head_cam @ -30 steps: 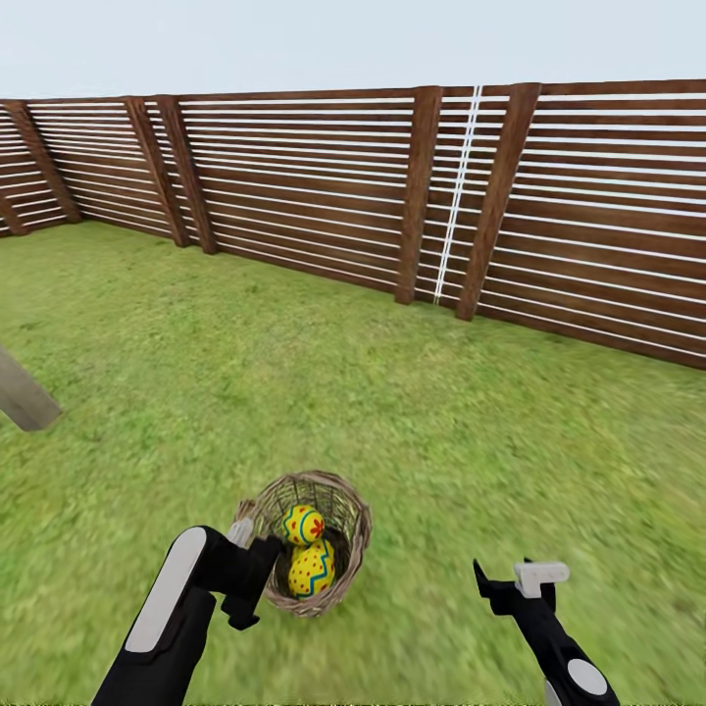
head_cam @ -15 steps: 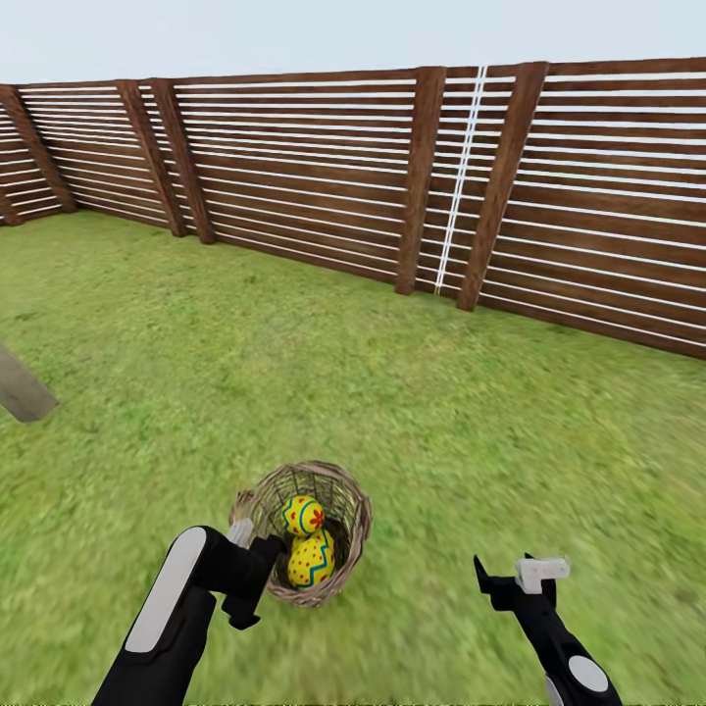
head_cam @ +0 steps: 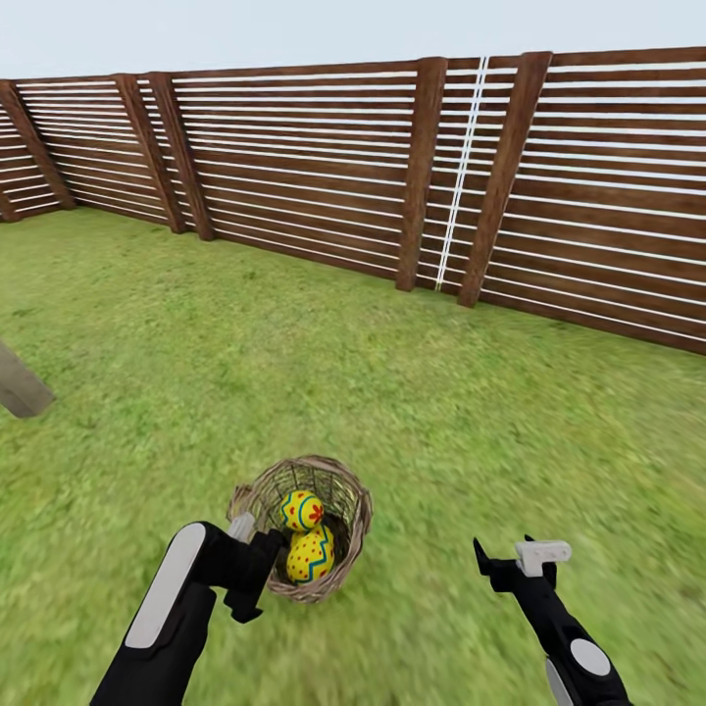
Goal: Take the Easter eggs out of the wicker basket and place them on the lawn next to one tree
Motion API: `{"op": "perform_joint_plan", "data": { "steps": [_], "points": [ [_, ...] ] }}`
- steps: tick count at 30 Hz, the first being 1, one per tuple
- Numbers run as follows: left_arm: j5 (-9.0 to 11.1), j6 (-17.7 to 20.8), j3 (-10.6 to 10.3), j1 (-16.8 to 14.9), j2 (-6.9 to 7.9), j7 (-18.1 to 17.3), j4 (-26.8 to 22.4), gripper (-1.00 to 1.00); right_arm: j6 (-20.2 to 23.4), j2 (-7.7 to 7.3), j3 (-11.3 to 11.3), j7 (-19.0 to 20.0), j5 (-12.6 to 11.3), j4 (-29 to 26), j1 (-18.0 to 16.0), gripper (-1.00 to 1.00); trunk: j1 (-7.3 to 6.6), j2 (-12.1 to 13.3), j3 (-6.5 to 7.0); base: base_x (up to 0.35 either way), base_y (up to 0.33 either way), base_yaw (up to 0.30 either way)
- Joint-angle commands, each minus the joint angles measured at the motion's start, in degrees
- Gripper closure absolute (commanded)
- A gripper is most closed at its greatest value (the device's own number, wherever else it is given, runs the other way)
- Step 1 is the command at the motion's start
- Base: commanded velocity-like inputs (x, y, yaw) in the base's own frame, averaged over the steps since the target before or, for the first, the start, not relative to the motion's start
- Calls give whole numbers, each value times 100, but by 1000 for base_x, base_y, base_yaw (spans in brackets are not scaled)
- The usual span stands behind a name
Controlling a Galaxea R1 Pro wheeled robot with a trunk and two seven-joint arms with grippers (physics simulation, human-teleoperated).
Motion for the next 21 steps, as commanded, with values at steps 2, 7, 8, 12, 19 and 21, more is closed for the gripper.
{"op": "perform_joint_plan", "data": {
  "steps": [2,7,8,12,19,21],
  "points": [
    [5,59,4,-6,-6,26,4,-100,-1,-3,-9,24,-20,-6,-2,-100,44,-84,-41,0,0,0],
    [9,52,4,-7,-15,20,11,-100,-1,3,-6,27,-20,-7,-2,-100,154,-284,-131,0,0,0],
    [8,51,2,-7,-15,15,17,-100,-3,4,-9,28,-20,-7,-2,-100,176,-324,-148,0,0,0],
    [11,50,-4,-7,-16,-4,35,-100,-6,5,-8,28,-20,18,-2,-100,264,-485,-220,0,0,0],
    [11,50,-7,-7,-16,-12,45,-100,-10,16,-1,28,-20,28,-2,-100,418,-766,-346,0,0,0],
    [10,50,-12,-7,-16,-13,45,-100,-10,21,1,28,-20,33,-2,-100,461,-846,-382,0,0,0]
  ]
}}
